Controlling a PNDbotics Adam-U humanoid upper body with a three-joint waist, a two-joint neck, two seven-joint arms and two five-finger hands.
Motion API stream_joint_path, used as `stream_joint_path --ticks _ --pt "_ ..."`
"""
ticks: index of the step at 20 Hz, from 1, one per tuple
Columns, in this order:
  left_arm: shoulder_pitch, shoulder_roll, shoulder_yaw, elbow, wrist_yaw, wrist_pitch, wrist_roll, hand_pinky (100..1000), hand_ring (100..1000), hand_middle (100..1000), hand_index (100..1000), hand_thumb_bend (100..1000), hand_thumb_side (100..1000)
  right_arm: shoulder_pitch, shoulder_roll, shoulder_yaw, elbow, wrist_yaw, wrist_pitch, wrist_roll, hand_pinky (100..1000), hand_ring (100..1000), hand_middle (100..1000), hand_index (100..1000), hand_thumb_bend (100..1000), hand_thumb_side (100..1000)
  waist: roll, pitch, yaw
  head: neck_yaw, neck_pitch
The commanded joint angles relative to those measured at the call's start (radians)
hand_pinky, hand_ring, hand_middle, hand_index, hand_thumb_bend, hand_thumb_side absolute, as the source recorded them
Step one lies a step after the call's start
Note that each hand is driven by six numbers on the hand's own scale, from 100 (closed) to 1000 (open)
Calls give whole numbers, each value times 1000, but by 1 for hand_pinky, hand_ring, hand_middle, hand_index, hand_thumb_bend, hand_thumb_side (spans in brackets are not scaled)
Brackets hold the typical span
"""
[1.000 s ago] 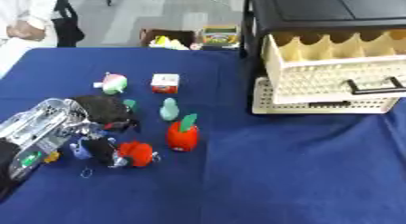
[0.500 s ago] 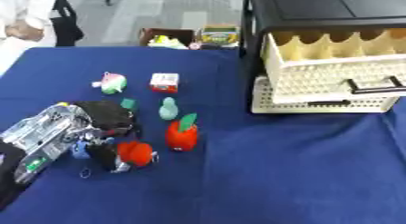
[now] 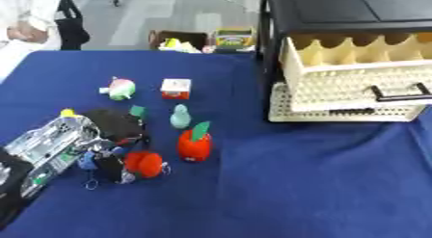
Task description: Pick up objects from table and place into drawer.
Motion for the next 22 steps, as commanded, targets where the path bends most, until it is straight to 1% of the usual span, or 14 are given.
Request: stream_joint_path --ticks 1,4,5,6,7,9,11,12,15,17,18,20,22 --pt "-12 11 7 8 -9 2 12 269 516 445 720 326 427 -11 -11 -9 -22 -6 1 0 653 636 645 800 100 960 1 -14 -1 4 -10" --pt "-10 3 9 23 -6 6 18 238 497 430 705 307 429 -9 -11 -11 -26 -8 3 0 653 635 645 799 100 960 1 -13 -3 4 -11" --pt "-10 1 8 27 -5 7 19 251 508 462 734 314 466 -9 -12 -11 -27 -8 4 1 653 635 645 799 100 960 1 -13 -3 5 -12" --pt "-9 0 7 31 -5 5 18 257 514 480 763 320 475 -9 -12 -12 -29 -8 5 1 653 635 645 799 100 960 1 -12 -4 5 -12" --pt "-9 -2 7 34 -5 3 17 265 524 506 809 329 508 -9 -12 -12 -30 -8 6 1 653 635 645 798 100 960 1 -12 -5 5 -13" --pt "-9 -6 6 40 -5 -5 11 273 533 532 826 348 533 -8 -11 -13 -33 -8 7 1 653 635 644 797 100 959 0 -11 -5 7 -14" --pt "-9 -9 7 46 -7 -12 5 276 539 555 854 347 548 -8 -10 -13 -36 -9 8 1 653 634 643 794 100 959 -1 -11 -6 8 -16" --pt "-9 -10 8 50 -7 -15 2 280 544 561 869 355 552 -8 -10 -14 -37 -10 8 1 653 634 643 794 100 959 -1 -10 -7 9 -16" --pt "-10 -13 9 57 -7 -21 -5 283 546 559 875 351 561 -8 -9 -14 -38 -11 9 2 652 633 641 792 100 959 -1 -10 -7 10 -17" --pt "-11 -14 9 61 -7 -25 -12 288 550 567 904 349 580 -6 -9 -15 -40 -12 10 2 651 632 640 791 100 957 -1 -10 -7 10 -17" --pt "-11 -15 10 62 -7 -27 -16 284 547 560 894 340 572 -5 -9 -15 -40 -12 10 2 650 631 639 790 100 957 -1 -10 -7 10 -17" --pt "-12 -16 12 64 -7 -27 -19 269 531 502 828 318 543 -4 -8 -16 -42 -13 11 2 647 628 638 788 100 957 0 -11 -7 11 -18" --pt "-12 -17 12 64 -8 -25 -18 248 506 463 779 308 517 -3 -8 -16 -44 -13 12 2 647 628 638 788 100 956 0 -12 -7 11 -18"
